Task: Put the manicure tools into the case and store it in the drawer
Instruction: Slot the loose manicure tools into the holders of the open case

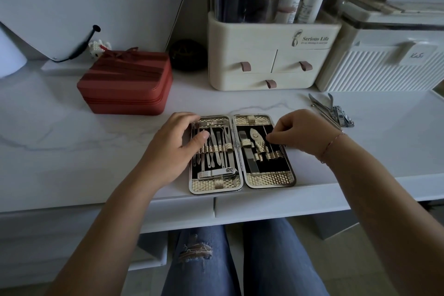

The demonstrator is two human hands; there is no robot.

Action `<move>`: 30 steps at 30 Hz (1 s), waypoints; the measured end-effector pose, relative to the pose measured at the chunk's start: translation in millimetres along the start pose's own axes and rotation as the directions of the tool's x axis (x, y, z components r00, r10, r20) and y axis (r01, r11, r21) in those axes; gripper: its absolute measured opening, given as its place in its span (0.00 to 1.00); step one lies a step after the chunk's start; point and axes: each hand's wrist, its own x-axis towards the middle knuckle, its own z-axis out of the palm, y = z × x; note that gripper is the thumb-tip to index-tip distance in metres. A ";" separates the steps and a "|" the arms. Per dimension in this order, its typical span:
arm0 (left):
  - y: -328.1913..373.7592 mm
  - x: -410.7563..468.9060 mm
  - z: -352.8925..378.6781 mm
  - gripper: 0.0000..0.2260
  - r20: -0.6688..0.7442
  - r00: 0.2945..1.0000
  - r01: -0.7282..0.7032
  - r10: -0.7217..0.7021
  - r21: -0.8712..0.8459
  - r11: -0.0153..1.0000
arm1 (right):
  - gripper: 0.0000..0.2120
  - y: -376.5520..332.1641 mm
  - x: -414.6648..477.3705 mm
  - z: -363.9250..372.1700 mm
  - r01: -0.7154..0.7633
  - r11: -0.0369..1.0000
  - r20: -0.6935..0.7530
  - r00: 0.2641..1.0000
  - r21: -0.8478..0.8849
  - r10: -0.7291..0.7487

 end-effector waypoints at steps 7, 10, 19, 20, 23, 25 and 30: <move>0.4 0.0 0.4 0.20 0.000 1.000 0.002 -0.002 0.008 1.000 | 0.09 -6.8 4.6 4.4 0.039 0.995 -0.127 0.991 -0.090 -0.051; 0.8 0.0 0.1 0.20 0.004 1.000 0.003 -0.003 0.011 1.000 | 0.09 -11.1 9.1 11.0 0.031 0.987 -0.200 0.978 -0.157 -0.062; 1.6 -0.3 -0.1 0.20 0.007 1.000 0.005 -0.005 0.019 1.000 | 0.09 -10.6 2.0 15.1 0.004 0.988 -0.165 0.986 -0.155 -0.030; 1.5 -0.2 0.0 0.20 0.004 1.000 0.004 -0.004 0.020 1.000 | 0.08 -10.0 -0.1 15.1 0.009 0.990 -0.158 0.987 -0.144 -0.032; 2.0 0.1 -0.1 0.20 0.005 1.000 0.002 -0.002 0.021 1.000 | 0.07 -7.4 -2.9 15.6 0.023 0.992 -0.154 0.987 -0.123 -0.042; 1.5 0.1 0.2 0.20 0.006 1.000 0.000 0.000 0.023 1.000 | 0.07 -5.3 -2.3 15.9 0.046 0.992 -0.154 0.986 -0.115 -0.063; -0.2 -0.2 0.2 0.19 -0.002 1.000 -0.014 0.014 0.027 1.000 | 0.06 25.1 5.6 -9.5 -0.001 0.993 -0.490 0.870 -0.118 -0.058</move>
